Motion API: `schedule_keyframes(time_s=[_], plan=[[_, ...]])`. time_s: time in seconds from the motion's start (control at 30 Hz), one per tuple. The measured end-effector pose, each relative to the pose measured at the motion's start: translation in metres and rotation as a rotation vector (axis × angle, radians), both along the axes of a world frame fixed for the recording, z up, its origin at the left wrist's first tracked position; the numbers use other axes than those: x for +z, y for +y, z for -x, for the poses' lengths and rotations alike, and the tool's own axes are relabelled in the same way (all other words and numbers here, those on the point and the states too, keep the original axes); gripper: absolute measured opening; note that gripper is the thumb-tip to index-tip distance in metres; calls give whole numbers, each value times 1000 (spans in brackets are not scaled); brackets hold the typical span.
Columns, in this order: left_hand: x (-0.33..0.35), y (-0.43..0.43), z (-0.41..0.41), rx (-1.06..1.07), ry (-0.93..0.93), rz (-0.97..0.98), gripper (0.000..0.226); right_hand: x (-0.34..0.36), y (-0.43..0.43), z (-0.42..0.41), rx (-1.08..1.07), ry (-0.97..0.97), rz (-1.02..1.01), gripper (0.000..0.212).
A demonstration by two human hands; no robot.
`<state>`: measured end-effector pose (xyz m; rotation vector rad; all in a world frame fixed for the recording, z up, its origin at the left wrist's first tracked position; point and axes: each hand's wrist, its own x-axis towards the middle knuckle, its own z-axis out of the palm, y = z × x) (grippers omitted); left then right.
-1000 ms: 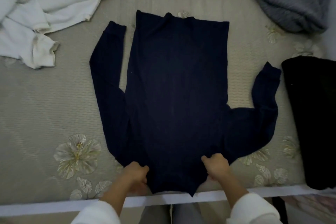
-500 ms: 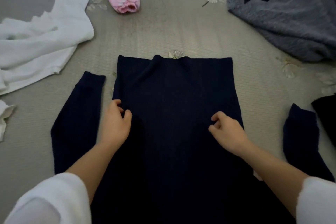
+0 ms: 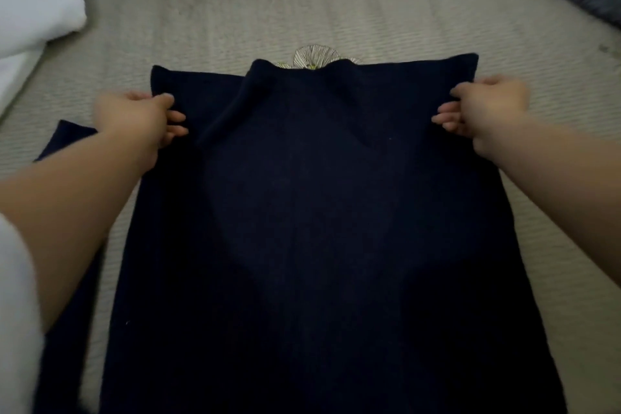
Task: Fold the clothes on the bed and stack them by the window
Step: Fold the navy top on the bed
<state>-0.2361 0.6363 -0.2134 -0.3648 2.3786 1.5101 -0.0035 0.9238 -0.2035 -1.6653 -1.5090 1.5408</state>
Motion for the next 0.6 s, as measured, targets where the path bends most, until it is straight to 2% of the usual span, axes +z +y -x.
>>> schedule_keyframes(time_s=[0.1, 0.17, 0.2, 0.27, 0.33, 0.37, 0.43, 0.47, 0.53, 0.6], plan=[[11, -3, 13, 185, 31, -151, 11, 7, 10, 7, -140, 98, 17, 9], [13, -6, 20, 221, 29, -222, 26, 9, 14, 9, -202, 199, 37, 8], [12, -7, 22, 183, 36, -211, 30, 8, 15, 10, -201, 237, 38, 13], [10, -5, 14, 3, 114, -76, 49, 2, 12, 9, -145, 242, -14, 38], [5, -7, -6, -292, 302, 167, 68, 0, 0, 8, 15, 137, -182, 62], [0, -9, -19, -467, 417, 319, 69, -1, -10, 5, 154, 48, -311, 68], [-11, -13, -45, -731, 598, 627, 57, -6, -29, -6, 543, -179, -627, 71], [-15, -14, -57, -772, 614, 719, 52, -9, -41, -14, 736, -287, -762, 69], [-16, -14, -81, -746, 578, 741, 52, -12, -64, -32, 941, -396, -872, 65], [-11, -14, -114, -776, 587, 690, 53, -8, -86, -54, 928, -359, -845, 61]])
